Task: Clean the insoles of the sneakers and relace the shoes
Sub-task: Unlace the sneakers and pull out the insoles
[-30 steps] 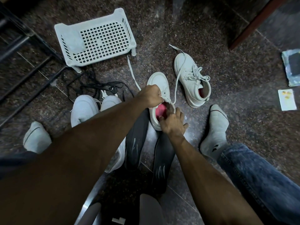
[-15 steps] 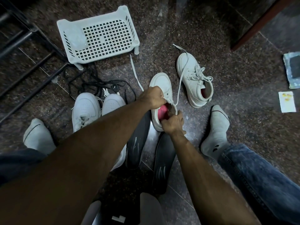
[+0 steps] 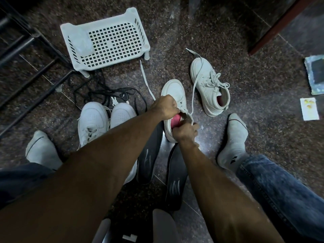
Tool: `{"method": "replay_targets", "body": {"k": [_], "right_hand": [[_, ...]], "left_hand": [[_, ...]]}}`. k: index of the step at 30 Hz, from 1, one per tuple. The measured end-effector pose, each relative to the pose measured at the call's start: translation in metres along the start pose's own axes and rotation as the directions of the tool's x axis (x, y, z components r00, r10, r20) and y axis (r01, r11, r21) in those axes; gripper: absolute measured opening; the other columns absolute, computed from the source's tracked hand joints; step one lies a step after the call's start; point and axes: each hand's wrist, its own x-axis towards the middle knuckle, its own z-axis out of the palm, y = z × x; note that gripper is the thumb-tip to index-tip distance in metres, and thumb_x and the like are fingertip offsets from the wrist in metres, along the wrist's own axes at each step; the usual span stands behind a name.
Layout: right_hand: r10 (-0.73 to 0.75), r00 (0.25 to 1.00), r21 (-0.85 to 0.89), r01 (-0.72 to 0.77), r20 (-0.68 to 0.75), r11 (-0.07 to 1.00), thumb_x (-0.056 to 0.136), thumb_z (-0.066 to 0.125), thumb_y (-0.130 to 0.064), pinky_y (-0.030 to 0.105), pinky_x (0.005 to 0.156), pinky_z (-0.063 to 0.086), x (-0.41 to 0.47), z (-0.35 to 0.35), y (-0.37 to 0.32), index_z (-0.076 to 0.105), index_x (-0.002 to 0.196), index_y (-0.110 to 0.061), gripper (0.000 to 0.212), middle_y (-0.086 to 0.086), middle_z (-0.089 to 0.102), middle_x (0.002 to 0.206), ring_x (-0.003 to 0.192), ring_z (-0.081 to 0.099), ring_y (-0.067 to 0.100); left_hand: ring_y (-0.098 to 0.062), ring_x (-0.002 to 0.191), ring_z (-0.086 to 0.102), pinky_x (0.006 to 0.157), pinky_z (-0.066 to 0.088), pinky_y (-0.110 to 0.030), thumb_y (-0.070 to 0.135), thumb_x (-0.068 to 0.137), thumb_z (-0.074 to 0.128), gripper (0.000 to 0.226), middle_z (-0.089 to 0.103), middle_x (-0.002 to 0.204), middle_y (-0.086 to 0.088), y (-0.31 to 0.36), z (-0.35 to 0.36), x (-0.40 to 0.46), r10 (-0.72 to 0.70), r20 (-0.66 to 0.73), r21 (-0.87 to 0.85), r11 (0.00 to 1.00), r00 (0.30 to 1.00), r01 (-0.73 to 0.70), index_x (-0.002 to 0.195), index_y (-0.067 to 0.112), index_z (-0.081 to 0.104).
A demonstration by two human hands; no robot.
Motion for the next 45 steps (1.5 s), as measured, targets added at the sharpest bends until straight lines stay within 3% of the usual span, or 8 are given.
{"method": "replay_targets", "body": {"k": [10, 14, 20, 25, 29, 32, 35, 45], "right_hand": [[0.046, 0.994, -0.076, -0.054, -0.102, 0.996, 0.091, 0.05, -0.044, 0.076, 0.102, 0.011, 0.012, 0.001, -0.006, 0.053, 0.125, -0.02, 0.043, 0.009, 0.05, 0.132, 0.122, 0.05, 0.032], [0.034, 0.986, -0.065, -0.045, -0.162, 0.997, 0.088, 0.058, -0.041, 0.071, 0.103, 0.018, 0.017, -0.003, -0.005, 0.056, 0.121, -0.017, 0.041, 0.008, 0.055, 0.13, 0.124, 0.049, 0.032], [-0.035, 0.994, 0.249, 0.059, -0.101, 0.967, 0.076, 0.065, -0.028, 0.044, 0.095, 0.05, 0.024, 0.002, 0.0, 0.07, 0.105, -0.008, 0.036, 0.017, 0.065, 0.115, 0.111, 0.06, 0.035], [-0.022, 0.994, 0.527, -0.037, 0.106, 0.849, 0.064, 0.079, -0.014, 0.052, 0.079, 0.057, 0.025, -0.009, 0.002, 0.062, 0.07, -0.012, 0.018, 0.011, 0.072, 0.088, 0.082, 0.071, 0.03], [-0.115, 0.993, 0.406, 0.101, 0.008, 0.908, 0.069, 0.075, -0.025, 0.042, 0.083, 0.057, 0.023, -0.002, 0.005, 0.06, 0.062, -0.014, 0.021, 0.008, 0.069, 0.081, 0.076, 0.066, 0.024], [-0.176, 0.981, 0.19, 0.189, -0.085, 0.963, 0.072, 0.06, -0.052, 0.047, 0.089, 0.052, 0.016, 0.008, 0.013, 0.066, 0.085, -0.017, 0.037, 0.013, 0.064, 0.099, 0.086, 0.066, 0.029], [-0.171, 0.977, 0.055, 0.18, -0.127, 0.982, 0.086, 0.058, -0.042, 0.059, 0.095, 0.044, 0.003, 0.006, 0.014, 0.063, 0.113, -0.019, 0.036, 0.012, 0.055, 0.112, 0.105, 0.061, 0.035], [-0.047, 0.992, -0.14, 0.029, -0.121, 0.99, 0.091, 0.046, -0.044, 0.07, 0.102, 0.019, 0.0, -0.004, 0.0, 0.059, 0.116, -0.016, 0.04, 0.008, 0.05, 0.125, 0.118, 0.051, 0.034]], "left_hand": [[-0.022, 0.054, 0.034, 0.054, 0.032, -0.03, 0.018, 0.072, 0.063, 0.043, 0.03, 0.054, -0.003, 0.001, 0.0, -0.005, -0.015, 0.012, -0.027, 1.0, 1.0, 0.015, 0.048, 0.012, 0.029], [-0.022, 0.055, 0.036, 0.054, 0.033, -0.028, 0.022, 0.074, 0.064, 0.042, 0.032, 0.052, -0.001, 0.001, 0.0, -0.008, -0.04, -0.002, 0.002, 0.999, 0.999, 0.04, 0.049, 0.012, 0.031], [-0.022, 0.056, 0.034, 0.055, 0.033, -0.028, 0.019, 0.075, 0.063, 0.041, 0.033, 0.054, -0.002, 0.001, 0.003, -0.006, -0.05, 0.001, -0.005, 0.999, 0.999, 0.05, 0.048, 0.012, 0.033], [-0.019, 0.053, 0.031, 0.053, 0.029, -0.027, 0.015, 0.076, 0.062, 0.041, 0.03, 0.053, -0.001, 0.007, 0.001, -0.012, -0.056, -0.002, -0.008, 0.998, 0.998, 0.056, 0.049, 0.014, 0.032], [-0.021, 0.053, 0.033, 0.052, 0.031, -0.027, 0.017, 0.075, 0.064, 0.04, 0.032, 0.052, -0.001, 0.008, 0.0, -0.011, -0.065, -0.017, 0.025, 0.998, 0.998, 0.066, 0.049, 0.013, 0.034], [-0.021, 0.054, 0.033, 0.053, 0.031, -0.027, 0.019, 0.075, 0.066, 0.043, 0.031, 0.051, 0.0, 0.007, 0.001, -0.011, -0.071, -0.005, 0.002, 0.997, 0.997, 0.071, 0.049, 0.013, 0.032], [-0.021, 0.054, 0.034, 0.053, 0.03, -0.026, 0.019, 0.076, 0.066, 0.044, 0.031, 0.052, 0.0, 0.006, 0.0, -0.012, -0.072, -0.003, -0.017, 0.997, 0.997, 0.072, 0.048, 0.013, 0.032], [-0.021, 0.055, 0.038, 0.054, 0.033, -0.028, 0.02, 0.076, 0.065, 0.043, 0.033, 0.051, -0.001, 0.007, 0.0, -0.012, -0.072, 0.003, -0.03, 0.997, 0.997, 0.072, 0.048, 0.014, 0.033]]}}
